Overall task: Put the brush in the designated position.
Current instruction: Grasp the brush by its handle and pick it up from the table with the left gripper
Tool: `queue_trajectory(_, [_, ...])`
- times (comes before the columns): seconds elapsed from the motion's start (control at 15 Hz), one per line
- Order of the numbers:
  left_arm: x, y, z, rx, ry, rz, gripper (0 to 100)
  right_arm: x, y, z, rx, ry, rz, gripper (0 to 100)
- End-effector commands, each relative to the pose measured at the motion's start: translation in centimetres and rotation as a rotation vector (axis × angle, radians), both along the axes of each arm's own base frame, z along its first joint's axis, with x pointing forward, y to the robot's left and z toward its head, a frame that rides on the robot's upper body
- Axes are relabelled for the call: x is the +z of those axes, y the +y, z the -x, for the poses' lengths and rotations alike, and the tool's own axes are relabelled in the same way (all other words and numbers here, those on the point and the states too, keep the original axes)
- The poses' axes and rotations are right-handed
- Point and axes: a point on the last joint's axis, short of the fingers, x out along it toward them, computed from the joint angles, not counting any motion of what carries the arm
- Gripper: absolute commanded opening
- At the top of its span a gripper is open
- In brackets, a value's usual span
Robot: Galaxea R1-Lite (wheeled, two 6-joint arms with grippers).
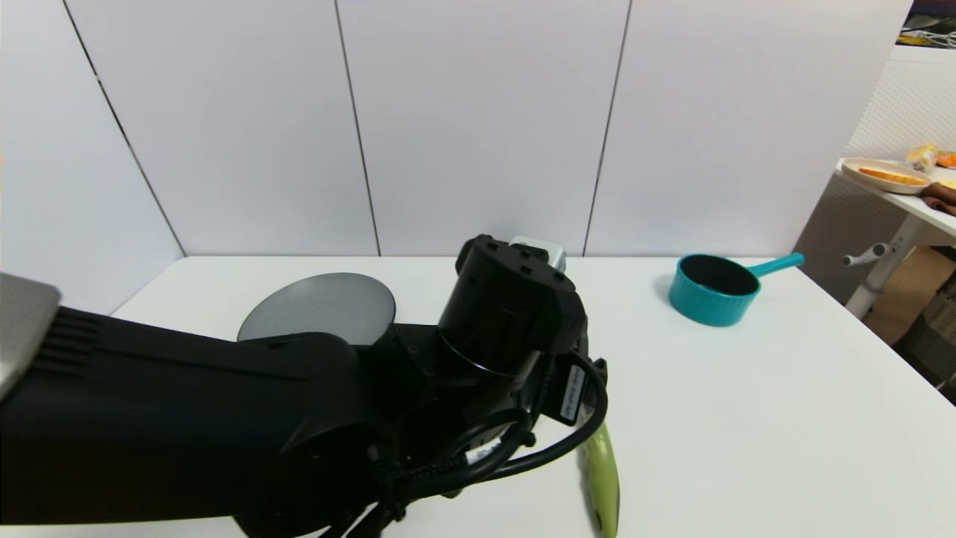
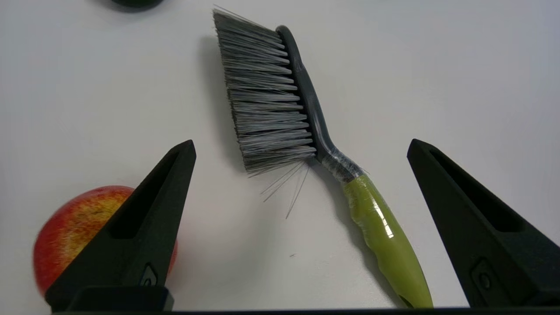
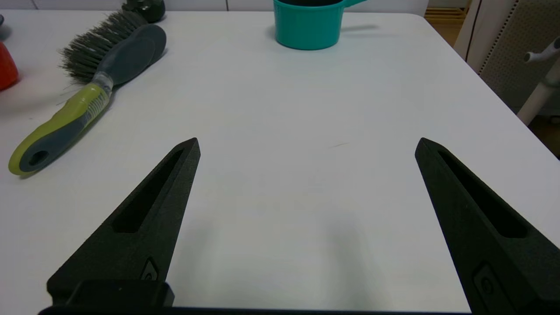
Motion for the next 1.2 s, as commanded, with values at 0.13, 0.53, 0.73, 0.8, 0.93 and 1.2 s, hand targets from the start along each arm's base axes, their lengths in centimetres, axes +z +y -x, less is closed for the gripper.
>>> queue_trajectory(0.13, [-3.9,-4.2,-2.3,0.039,0.092,-0.037,100,0.0,0.0,0.0,0.000,0.003,0.000,100])
queue_trajectory(0.53, [-8.6,-7.1,-4.3,0.126,0.103,-0.090,100,0.0,0.0,0.0,0.000,0.003,0.000,100])
queue_trajectory(0.73, [-10.0,-7.6,-4.8,0.156,0.095,-0.116,100,0.0,0.0,0.0,0.000,0.003,0.000,100])
queue_trajectory(0.8, [-10.4,-7.8,-5.0,0.159,0.095,-0.117,100,0.0,0.0,0.0,0.000,0.003,0.000,100])
queue_trajectory(0.93, [-10.4,-7.8,-5.3,0.167,0.092,-0.119,100,0.0,0.0,0.0,0.000,0.003,0.000,100])
queue_trajectory(1.2, [-10.3,-7.7,-5.4,0.180,0.088,-0.118,0,0.0,0.0,0.0,0.000,0.003,0.000,100])
